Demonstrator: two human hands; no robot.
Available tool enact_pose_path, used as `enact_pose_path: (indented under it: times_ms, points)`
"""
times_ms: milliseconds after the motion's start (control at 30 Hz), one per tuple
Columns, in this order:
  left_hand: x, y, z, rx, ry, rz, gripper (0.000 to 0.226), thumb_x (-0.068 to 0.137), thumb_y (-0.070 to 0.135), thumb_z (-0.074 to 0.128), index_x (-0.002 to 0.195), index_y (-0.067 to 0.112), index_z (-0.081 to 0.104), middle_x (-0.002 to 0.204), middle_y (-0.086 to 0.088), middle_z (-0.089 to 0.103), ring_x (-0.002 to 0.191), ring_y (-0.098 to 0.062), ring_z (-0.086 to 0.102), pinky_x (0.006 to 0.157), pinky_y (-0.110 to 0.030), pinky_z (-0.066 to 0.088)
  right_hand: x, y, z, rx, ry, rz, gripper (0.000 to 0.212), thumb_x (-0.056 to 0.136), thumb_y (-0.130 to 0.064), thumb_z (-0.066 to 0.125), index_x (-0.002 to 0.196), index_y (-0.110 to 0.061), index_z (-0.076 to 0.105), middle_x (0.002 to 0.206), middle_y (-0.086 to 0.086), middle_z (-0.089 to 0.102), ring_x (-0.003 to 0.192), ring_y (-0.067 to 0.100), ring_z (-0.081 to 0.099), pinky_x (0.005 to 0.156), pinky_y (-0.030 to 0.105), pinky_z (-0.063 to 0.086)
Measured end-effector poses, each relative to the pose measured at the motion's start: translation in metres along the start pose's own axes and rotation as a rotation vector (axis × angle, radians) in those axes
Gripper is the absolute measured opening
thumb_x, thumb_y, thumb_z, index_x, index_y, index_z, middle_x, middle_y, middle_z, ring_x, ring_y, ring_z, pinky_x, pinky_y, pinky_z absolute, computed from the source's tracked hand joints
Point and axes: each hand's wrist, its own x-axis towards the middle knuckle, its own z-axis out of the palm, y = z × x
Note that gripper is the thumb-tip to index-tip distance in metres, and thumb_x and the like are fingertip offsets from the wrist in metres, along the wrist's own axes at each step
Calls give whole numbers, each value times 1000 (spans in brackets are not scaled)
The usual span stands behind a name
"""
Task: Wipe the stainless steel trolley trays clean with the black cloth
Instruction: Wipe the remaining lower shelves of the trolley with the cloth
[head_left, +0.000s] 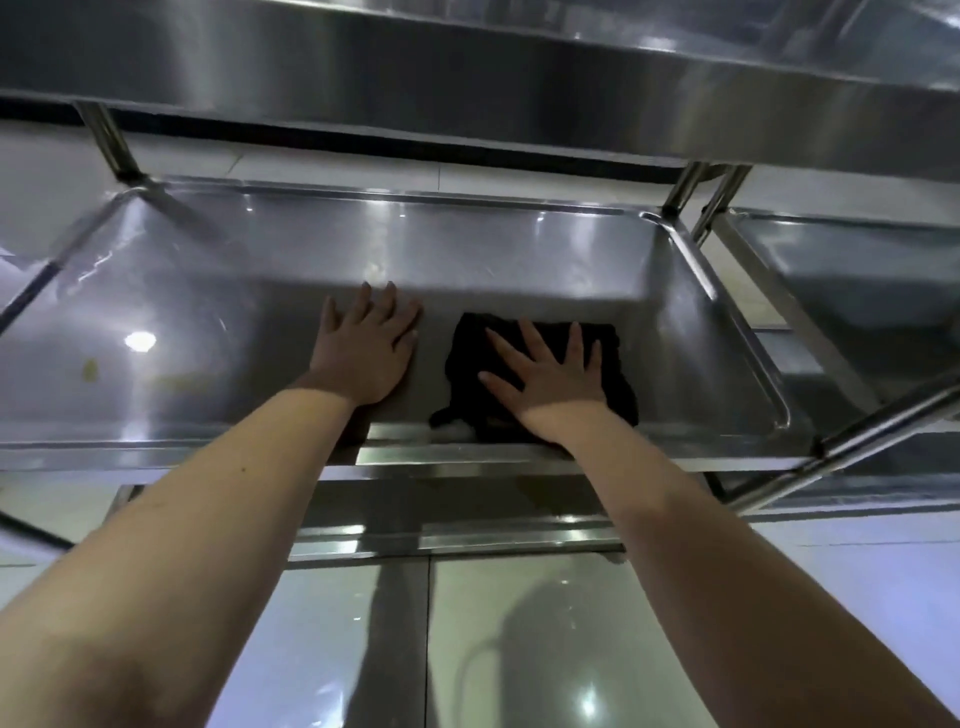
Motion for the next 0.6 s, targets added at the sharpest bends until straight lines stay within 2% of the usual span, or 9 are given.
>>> enact_pose_path:
  times_ms: [100,200,300,400,533,600]
  points:
    - [6,-4,7,12,35,7,54,102,46,18,155,38,9,165,2,3,151,-26,0,118,-57,3,68,5,-16,72,40,30,64,89,-78,15,148,-58,0,164,-13,-5,144,50,-12,113,65,-11]
    - [9,-6,12,8,67,1,54,102,47,17,155,39,8,165,3,4,151,-25,-1,118,-56,2,129,-1,-32,80,36,85,63,91,-75,16,150,-55,6,164,-10,2,144,51,-9,112,68,-9]
    - [8,-8,12,-5,86,2,55,101,48,16,154,41,6,165,4,3,151,-23,0,119,-54,3,148,-9,-37,98,30,121,65,91,-76,17,151,-52,8,165,-8,3,144,51,-9,112,69,-6]
    - [8,-7,10,-20,55,-14,55,101,48,17,154,42,6,165,5,2,151,-21,2,119,-53,4,100,-16,-27,101,2,67,66,90,-77,17,151,-53,4,164,-11,-3,145,50,-11,113,68,-4]
    - [8,-4,8,-22,52,-24,53,102,47,19,154,42,8,165,4,1,151,-21,2,119,-53,2,-17,-16,9,91,45,-66,68,76,-86,0,139,-66,-14,161,-21,-14,145,45,-17,111,64,-11]
    - [7,-3,9,-20,55,-25,53,102,48,19,154,42,8,165,4,2,151,-22,2,119,-54,1,-32,-7,14,89,34,-94,65,73,-88,-1,133,-71,-18,160,-24,-14,145,43,-18,111,62,-15]
